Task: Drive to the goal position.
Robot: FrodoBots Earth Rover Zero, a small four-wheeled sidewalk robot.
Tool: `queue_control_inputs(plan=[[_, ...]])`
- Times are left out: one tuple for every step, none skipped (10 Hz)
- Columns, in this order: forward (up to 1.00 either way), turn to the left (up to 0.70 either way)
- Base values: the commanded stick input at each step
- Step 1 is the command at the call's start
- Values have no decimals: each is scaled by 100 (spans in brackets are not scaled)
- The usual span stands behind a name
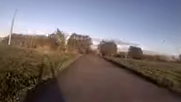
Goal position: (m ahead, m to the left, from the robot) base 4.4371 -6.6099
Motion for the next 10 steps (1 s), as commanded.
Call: queue_control_inputs(plan=[[70,0],[70,0],[70,0],[70,0],[70,0],[70,0],[70,0],[70,0],[70,0],[70,0]])
